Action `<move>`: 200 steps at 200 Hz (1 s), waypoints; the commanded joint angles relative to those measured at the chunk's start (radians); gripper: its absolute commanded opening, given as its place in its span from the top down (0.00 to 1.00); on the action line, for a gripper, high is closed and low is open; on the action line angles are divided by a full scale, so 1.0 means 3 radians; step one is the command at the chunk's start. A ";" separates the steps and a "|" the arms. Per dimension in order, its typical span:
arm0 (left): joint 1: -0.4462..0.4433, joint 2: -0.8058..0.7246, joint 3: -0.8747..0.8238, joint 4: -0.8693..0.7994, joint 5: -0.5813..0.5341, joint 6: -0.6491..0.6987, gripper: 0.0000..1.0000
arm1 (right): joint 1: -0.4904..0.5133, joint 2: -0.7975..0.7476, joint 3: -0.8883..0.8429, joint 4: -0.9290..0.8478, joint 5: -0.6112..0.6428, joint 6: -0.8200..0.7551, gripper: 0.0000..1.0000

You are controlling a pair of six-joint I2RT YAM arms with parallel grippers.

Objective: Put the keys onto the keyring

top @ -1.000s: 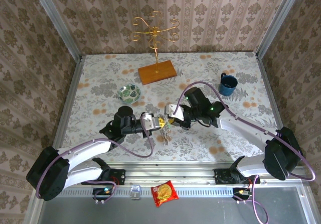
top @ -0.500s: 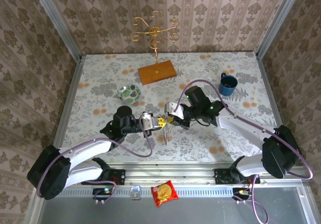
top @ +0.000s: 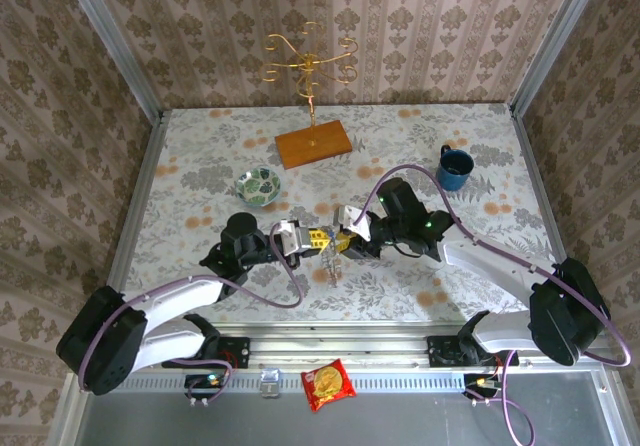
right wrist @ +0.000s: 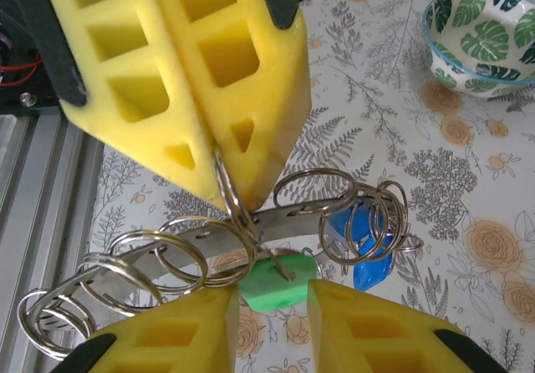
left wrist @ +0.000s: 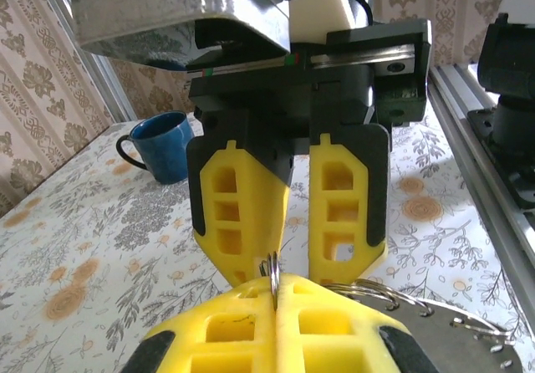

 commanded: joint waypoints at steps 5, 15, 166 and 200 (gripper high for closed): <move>0.0014 0.0075 -0.0065 0.0512 0.0085 -0.0260 1.00 | 0.0022 0.0037 -0.0041 0.0242 -0.0135 0.0140 0.72; 0.0017 0.0106 -0.0078 0.0589 0.0073 -0.0301 1.00 | 0.0022 0.0042 -0.0053 0.0269 -0.0122 0.0151 0.73; 0.0017 0.0279 -0.0140 0.1117 0.0027 -0.0540 1.00 | 0.0042 0.0028 -0.0176 0.0587 0.0118 0.0274 0.79; 0.0016 0.0274 -0.0135 0.1144 0.0017 -0.0554 1.00 | 0.0042 0.0045 -0.0239 0.0755 0.0079 0.0379 0.73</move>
